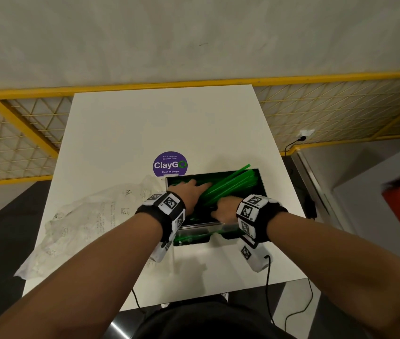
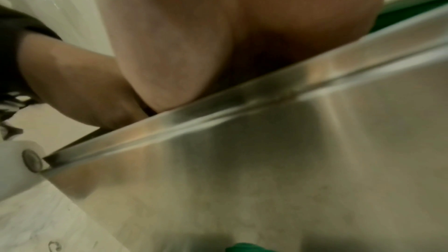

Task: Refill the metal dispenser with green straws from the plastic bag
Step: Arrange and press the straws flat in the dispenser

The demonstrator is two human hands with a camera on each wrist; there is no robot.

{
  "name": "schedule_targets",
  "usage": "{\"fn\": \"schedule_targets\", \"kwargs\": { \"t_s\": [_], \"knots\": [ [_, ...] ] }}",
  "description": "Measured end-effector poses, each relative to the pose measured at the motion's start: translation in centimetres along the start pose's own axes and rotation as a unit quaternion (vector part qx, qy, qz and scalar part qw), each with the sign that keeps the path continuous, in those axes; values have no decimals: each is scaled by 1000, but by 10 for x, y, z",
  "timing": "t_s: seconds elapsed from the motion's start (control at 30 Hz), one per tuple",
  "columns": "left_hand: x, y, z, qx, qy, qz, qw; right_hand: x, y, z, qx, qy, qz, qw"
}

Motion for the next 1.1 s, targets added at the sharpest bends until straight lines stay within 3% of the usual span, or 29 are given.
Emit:
{"fn": "schedule_targets", "kwargs": {
  "t_s": [0.13,0.23,0.43,0.53,0.63,0.7,0.8,0.87,1.1],
  "knots": [
    [2,0,0,-29,3,4,1000,-1,-4,0,-25,-13,-16,999],
    [3,-1,-1,-62,-1,2,998,5,0,3,-66,12,-79,995],
    [2,-2,0,-68,-3,5,998,-6,4,-1,-31,-21,-26,999],
    [2,-2,1,-70,-6,4,997,-6,3,-6,-135,-11,-113,984],
    [3,-3,2,-76,-1,5,997,-7,4,4,-80,-34,-125,988],
    [3,-3,1,-74,0,6,997,-9,6,6,-14,-54,-56,997],
    [2,-3,2,-58,-1,8,998,-8,-5,-1,70,30,-90,993],
    [2,-2,2,-43,5,6,999,-9,-11,-9,34,104,-131,985],
    [1,-2,1,-40,-2,15,999,-7,-12,-7,-18,95,-169,981]
  ]
}}
Point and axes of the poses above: each hand's wrist, its own x-axis towards the middle knuckle, its own z-axis out of the palm, y = z × x, the point moved 3 cm from there along x, towards the middle knuckle, and after that the axes turned 14 degrees about y, right-handed, at the moved point
